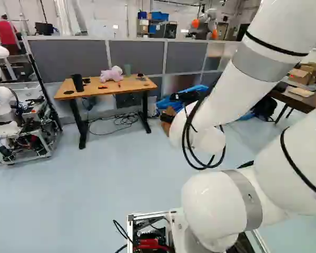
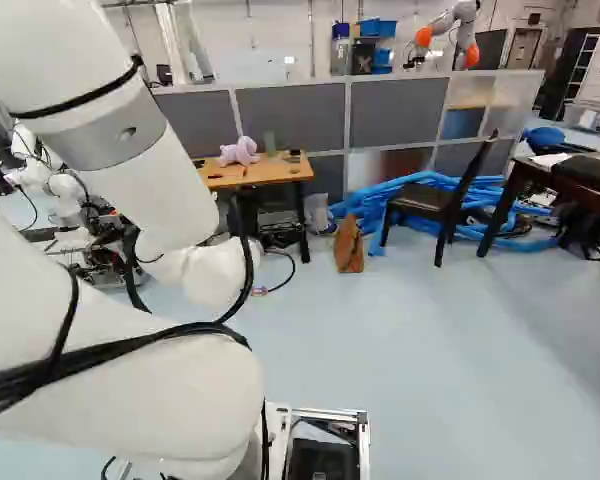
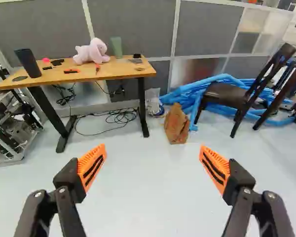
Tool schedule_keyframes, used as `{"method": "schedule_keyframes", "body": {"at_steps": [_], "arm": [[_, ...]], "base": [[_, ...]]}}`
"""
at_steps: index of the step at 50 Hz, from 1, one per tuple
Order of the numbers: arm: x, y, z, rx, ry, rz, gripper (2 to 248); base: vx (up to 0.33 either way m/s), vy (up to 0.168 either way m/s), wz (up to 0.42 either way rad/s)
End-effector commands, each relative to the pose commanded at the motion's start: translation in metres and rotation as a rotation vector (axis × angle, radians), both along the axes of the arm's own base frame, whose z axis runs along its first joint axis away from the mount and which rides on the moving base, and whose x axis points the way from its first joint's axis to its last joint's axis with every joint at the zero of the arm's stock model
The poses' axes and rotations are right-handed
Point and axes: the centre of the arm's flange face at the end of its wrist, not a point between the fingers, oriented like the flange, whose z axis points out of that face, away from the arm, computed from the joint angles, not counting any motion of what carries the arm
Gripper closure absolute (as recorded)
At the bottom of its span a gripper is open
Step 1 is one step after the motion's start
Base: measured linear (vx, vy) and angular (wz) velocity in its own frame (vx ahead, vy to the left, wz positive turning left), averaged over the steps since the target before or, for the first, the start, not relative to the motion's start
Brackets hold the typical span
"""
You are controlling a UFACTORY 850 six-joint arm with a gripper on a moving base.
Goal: Pick up the bag on the ground and place it on the table
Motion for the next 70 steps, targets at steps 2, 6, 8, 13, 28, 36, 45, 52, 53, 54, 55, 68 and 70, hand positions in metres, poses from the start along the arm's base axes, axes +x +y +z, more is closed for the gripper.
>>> {"method": "schedule_keyframes", "body": {"at_steps": [2,6,8,13,28,36,45,52,53,54,55,68,70], "arm": [[0.0000,0.0000,0.0000,0.000,0.000,0.000,3],[0.0000,0.0000,0.0000,0.000,0.000,0.000,3],[0.0000,0.0000,0.0000,0.000,0.000,0.000,3],[0.0000,0.0000,0.0000,0.000,0.000,0.000,3],[0.0000,0.0000,0.0000,0.000,0.000,0.000,3],[0.0000,0.0000,0.0000,0.000,0.000,0.000,3],[0.0000,0.0000,0.0000,0.000,0.000,0.000,3],[0.0000,0.0000,0.0000,0.000,0.000,0.000,3],[0.0000,0.0000,0.0000,0.000,0.000,0.000,3],[0.0000,0.0000,0.0000,0.000,0.000,0.000,3],[0.0000,0.0000,0.0000,0.000,0.000,0.000,3],[0.0000,0.0000,0.0000,0.000,0.000,0.000,3],[0.0000,0.0000,0.0000,0.000,0.000,0.000,3]], "base": [[0.013,-0.033,-0.055],[0.045,-0.086,-0.071],[0.077,-0.069,-0.021],[0.138,-0.046,-0.024],[0.160,-0.038,-0.004],[0.177,-0.047,-0.001],[0.168,-0.061,0.004],[0.181,-0.076,-0.003],[0.193,-0.079,0.006],[0.174,-0.075,0.002],[0.177,-0.073,0.007],[0.176,-0.084,0.004],[0.156,-0.085,0.012]]}}
